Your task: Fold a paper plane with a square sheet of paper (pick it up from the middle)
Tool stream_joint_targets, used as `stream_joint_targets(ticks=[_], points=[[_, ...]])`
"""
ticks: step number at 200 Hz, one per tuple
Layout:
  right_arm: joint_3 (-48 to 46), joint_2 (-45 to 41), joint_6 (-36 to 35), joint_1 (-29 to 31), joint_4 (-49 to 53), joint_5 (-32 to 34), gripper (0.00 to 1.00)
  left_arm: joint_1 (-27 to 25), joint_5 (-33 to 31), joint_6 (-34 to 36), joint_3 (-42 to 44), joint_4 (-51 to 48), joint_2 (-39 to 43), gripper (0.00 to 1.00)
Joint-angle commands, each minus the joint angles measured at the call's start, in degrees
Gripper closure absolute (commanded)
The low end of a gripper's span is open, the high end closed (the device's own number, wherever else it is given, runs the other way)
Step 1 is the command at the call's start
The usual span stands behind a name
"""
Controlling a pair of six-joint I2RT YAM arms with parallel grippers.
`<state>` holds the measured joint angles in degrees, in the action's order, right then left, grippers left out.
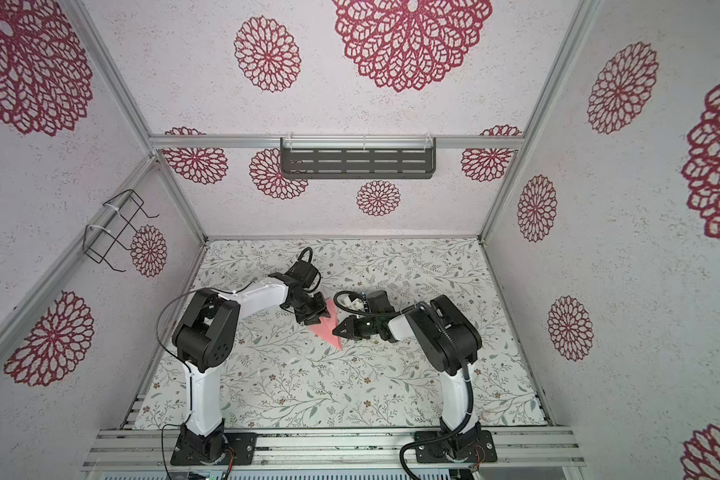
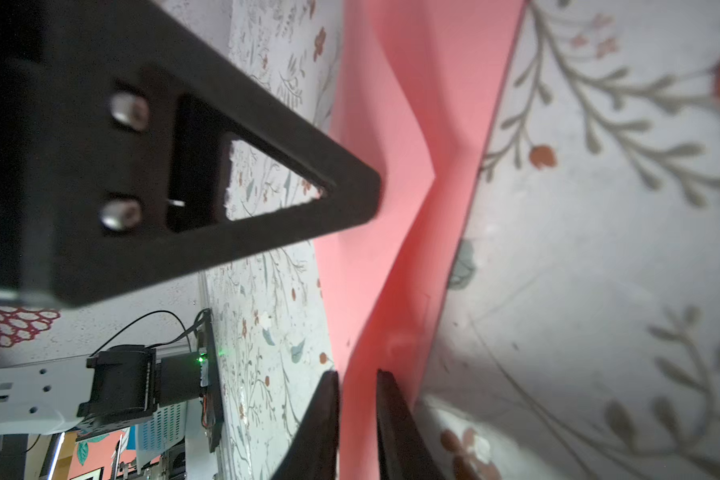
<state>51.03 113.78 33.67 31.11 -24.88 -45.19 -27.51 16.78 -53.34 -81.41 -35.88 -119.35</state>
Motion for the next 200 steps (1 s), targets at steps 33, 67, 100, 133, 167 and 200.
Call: stream_joint_targets(ticks=[33, 67, 100, 133, 167, 200], points=[[2.4, -0.8, -3.5, -0.3, 5.1, 2.2, 0.89, -0.2, -6.2, -0.7, 3.5, -6.7, -5.9, 0.58], [2.9, -0.3, -3.2, -0.4, 6.2, 2.7, 0.91, -0.2, -6.3, -0.7, 3.6, -6.7, -5.9, 0.58], [3.2, -0.4, -3.2, -0.5, 7.3, 3.6, 0.89, -0.1, -7.0, -0.3, 3.3, -7.3, -6.7, 0.59], [3.3, -1.0, -3.1, -0.5, 7.7, 4.0, 0.86, -0.1, -8.4, 0.3, 3.1, -8.6, -7.8, 0.61], [3.4, -1.6, -3.2, -0.5, 8.1, 4.7, 0.87, -0.1, -8.8, 0.7, 2.6, -9.6, -9.5, 0.62], [3.2, -1.5, -3.1, -0.4, 8.6, 5.2, 0.88, -0.3, -9.0, 1.3, 2.1, -10.5, -10.8, 0.61]])
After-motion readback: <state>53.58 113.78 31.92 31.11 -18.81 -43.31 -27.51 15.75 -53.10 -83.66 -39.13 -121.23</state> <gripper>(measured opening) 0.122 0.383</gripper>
